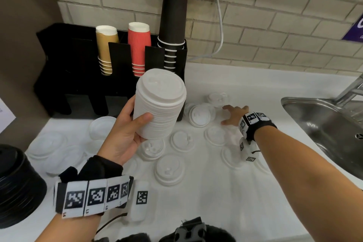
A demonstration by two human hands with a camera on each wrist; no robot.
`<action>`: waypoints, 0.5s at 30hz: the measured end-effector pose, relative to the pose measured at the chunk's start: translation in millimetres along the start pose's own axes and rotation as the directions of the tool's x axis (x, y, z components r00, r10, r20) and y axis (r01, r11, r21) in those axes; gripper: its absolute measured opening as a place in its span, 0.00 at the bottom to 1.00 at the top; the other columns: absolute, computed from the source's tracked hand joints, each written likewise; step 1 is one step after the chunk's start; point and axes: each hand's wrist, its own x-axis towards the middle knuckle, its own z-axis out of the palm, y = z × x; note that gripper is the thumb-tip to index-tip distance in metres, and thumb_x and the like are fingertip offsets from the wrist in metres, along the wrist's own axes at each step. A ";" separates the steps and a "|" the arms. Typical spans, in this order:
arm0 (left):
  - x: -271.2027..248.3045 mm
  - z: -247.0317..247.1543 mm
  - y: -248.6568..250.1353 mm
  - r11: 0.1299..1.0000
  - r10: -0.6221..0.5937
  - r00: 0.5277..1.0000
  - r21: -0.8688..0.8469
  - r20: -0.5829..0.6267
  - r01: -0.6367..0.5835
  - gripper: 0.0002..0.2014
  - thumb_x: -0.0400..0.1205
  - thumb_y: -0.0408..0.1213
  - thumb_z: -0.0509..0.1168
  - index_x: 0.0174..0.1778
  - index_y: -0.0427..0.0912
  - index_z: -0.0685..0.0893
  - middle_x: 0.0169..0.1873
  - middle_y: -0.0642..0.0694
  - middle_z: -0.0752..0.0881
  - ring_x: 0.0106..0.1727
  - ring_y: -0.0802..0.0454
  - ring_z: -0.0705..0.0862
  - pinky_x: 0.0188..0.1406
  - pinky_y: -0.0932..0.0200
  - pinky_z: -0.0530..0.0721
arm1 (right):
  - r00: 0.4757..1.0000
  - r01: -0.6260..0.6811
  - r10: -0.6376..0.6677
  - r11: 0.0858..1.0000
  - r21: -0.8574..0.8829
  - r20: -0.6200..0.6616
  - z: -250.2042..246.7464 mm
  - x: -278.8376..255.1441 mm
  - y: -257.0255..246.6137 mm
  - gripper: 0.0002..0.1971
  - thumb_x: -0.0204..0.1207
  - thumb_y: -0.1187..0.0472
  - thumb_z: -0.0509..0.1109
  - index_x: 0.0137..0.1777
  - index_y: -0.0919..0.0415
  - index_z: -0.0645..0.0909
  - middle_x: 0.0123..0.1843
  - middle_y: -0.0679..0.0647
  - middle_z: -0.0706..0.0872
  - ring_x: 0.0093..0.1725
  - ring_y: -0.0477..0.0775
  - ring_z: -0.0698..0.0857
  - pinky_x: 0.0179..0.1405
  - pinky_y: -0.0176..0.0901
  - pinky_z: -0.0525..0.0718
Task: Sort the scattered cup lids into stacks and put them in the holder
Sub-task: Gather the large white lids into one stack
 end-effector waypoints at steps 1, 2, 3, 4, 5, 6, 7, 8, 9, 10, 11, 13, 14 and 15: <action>0.3 0.2 0.0 1.000 -0.001 1.000 0.000 -0.002 0.001 0.52 0.50 0.56 0.87 0.73 0.57 0.77 0.66 0.51 0.85 0.68 0.48 0.84 0.49 0.54 0.89 | 1.000 0.004 -0.004 1.000 0.021 0.003 -2.1 0.4 1.3 0.38 0.77 0.41 0.67 0.83 0.43 0.54 0.76 0.57 0.73 0.77 0.69 0.61 0.73 0.55 0.65; 0.5 0.5 -0.1 1.000 -0.004 1.000 0.000 -0.002 0.004 0.52 0.50 0.56 0.87 0.73 0.56 0.77 0.66 0.50 0.85 0.68 0.48 0.84 0.50 0.54 0.89 | 1.000 0.000 0.000 0.999 0.046 -0.001 -5.2 0.1 3.2 0.38 0.76 0.41 0.68 0.82 0.42 0.54 0.76 0.58 0.72 0.77 0.69 0.61 0.71 0.55 0.66; 0.6 0.9 -0.7 1.000 -0.007 1.000 0.001 -0.003 0.007 0.53 0.50 0.56 0.87 0.74 0.56 0.76 0.67 0.49 0.85 0.69 0.48 0.84 0.51 0.53 0.89 | 1.000 -0.005 0.006 0.997 0.081 -0.015 -9.6 -0.9 5.1 0.37 0.76 0.41 0.68 0.81 0.41 0.55 0.75 0.58 0.72 0.77 0.69 0.62 0.70 0.55 0.66; 0.5 1.3 -1.3 1.000 -0.010 1.000 0.002 -0.003 0.010 0.54 0.50 0.56 0.87 0.75 0.55 0.75 0.68 0.49 0.84 0.69 0.48 0.83 0.52 0.52 0.89 | 0.999 -0.008 0.012 0.991 0.133 -0.031 -14.9 -2.4 7.2 0.36 0.75 0.42 0.68 0.81 0.41 0.56 0.75 0.59 0.73 0.76 0.68 0.62 0.67 0.55 0.67; 0.2 2.1 -2.1 1.000 -0.013 1.000 0.001 -0.004 0.013 0.54 0.50 0.57 0.87 0.75 0.55 0.75 0.68 0.49 0.84 0.69 0.48 0.83 0.53 0.52 0.89 | 0.999 -0.005 0.014 0.980 0.199 -0.042 -20.4 -4.4 9.3 0.35 0.76 0.42 0.67 0.80 0.41 0.57 0.74 0.59 0.74 0.76 0.67 0.63 0.65 0.55 0.67; -0.3 3.1 -2.8 1.000 -0.016 1.000 0.001 -0.004 0.016 0.55 0.50 0.57 0.87 0.76 0.55 0.75 0.68 0.49 0.84 0.69 0.48 0.83 0.54 0.52 0.89 | 0.999 0.003 0.009 0.962 0.274 -0.040 -26.1 -7.9 11.1 0.33 0.76 0.41 0.66 0.79 0.41 0.57 0.72 0.59 0.76 0.75 0.66 0.64 0.64 0.55 0.68; -0.5 4.2 -3.8 1.000 -0.020 1.000 0.001 -0.004 0.020 0.56 0.50 0.57 0.87 0.76 0.54 0.74 0.68 0.48 0.84 0.69 0.48 0.83 0.55 0.52 0.89 | 0.999 0.020 -0.006 0.934 0.356 -0.039 -31.7 -12.7 11.2 0.31 0.76 0.40 0.64 0.77 0.42 0.58 0.71 0.60 0.76 0.74 0.66 0.67 0.65 0.56 0.68; -0.6 5.6 -4.7 1.000 -0.026 1.000 -0.001 -0.005 0.026 0.57 0.50 0.56 0.87 0.77 0.54 0.73 0.69 0.48 0.84 0.69 0.48 0.83 0.54 0.52 0.89 | 0.998 0.051 -0.032 0.894 0.445 -0.051 -37.0 -19.0 9.8 0.30 0.77 0.40 0.64 0.76 0.43 0.59 0.69 0.61 0.77 0.71 0.65 0.71 0.66 0.56 0.70; -0.4 7.1 -5.6 0.999 -0.033 0.999 -0.003 -0.006 0.033 0.57 0.49 0.56 0.88 0.77 0.53 0.73 0.69 0.47 0.83 0.69 0.48 0.83 0.53 0.53 0.89 | 0.994 0.100 -0.067 0.839 0.535 -0.081 -41.6 -27.6 5.9 0.28 0.77 0.40 0.63 0.74 0.44 0.60 0.67 0.62 0.79 0.65 0.64 0.76 0.64 0.55 0.72; -0.3 8.8 -6.4 0.999 -0.040 0.999 -0.006 -0.007 0.040 0.58 0.49 0.57 0.88 0.77 0.53 0.73 0.69 0.47 0.84 0.68 0.48 0.84 0.52 0.53 0.89 | 0.986 0.162 -0.103 0.767 0.621 -0.129 -45.2 -37.9 0.2 0.25 0.78 0.41 0.63 0.72 0.44 0.63 0.65 0.62 0.80 0.59 0.60 0.79 0.60 0.52 0.74; 0.3 10.2 -7.3 0.999 -0.046 0.999 -0.010 -0.006 0.046 0.58 0.48 0.57 0.88 0.77 0.53 0.73 0.68 0.47 0.84 0.68 0.48 0.84 0.51 0.54 0.89 | 0.974 0.225 -0.136 0.679 0.698 -0.181 -47.7 -49.1 -6.9 0.22 0.78 0.42 0.63 0.69 0.43 0.65 0.64 0.60 0.81 0.54 0.56 0.81 0.56 0.49 0.75; 1.5 12.3 -9.5 0.998 -0.058 0.998 -0.020 -0.006 0.057 0.58 0.48 0.56 0.88 0.77 0.52 0.74 0.68 0.47 0.84 0.68 0.48 0.84 0.51 0.54 0.89 | 0.944 0.329 -0.189 0.481 0.812 -0.271 -52.0 -74.8 -22.8 0.16 0.78 0.42 0.63 0.64 0.40 0.70 0.62 0.55 0.81 0.54 0.53 0.81 0.49 0.45 0.79; 1.9 13.1 -10.4 0.998 -0.064 0.998 -0.025 -0.009 0.064 0.57 0.48 0.56 0.88 0.77 0.52 0.74 0.68 0.47 0.84 0.68 0.48 0.84 0.51 0.54 0.88 | 0.926 0.373 -0.218 0.396 0.839 -0.309 -53.6 -88.6 -30.5 0.15 0.76 0.42 0.62 0.62 0.39 0.72 0.60 0.53 0.82 0.56 0.55 0.82 0.47 0.44 0.81; 2.5 13.5 -11.3 0.997 -0.069 0.998 -0.028 -0.012 0.069 0.57 0.48 0.56 0.88 0.77 0.52 0.74 0.68 0.47 0.84 0.68 0.49 0.84 0.50 0.54 0.88 | 0.904 0.415 -0.251 0.326 0.849 -0.345 -54.9 -101.9 -37.1 0.17 0.73 0.41 0.63 0.61 0.37 0.73 0.57 0.52 0.83 0.56 0.56 0.83 0.47 0.44 0.81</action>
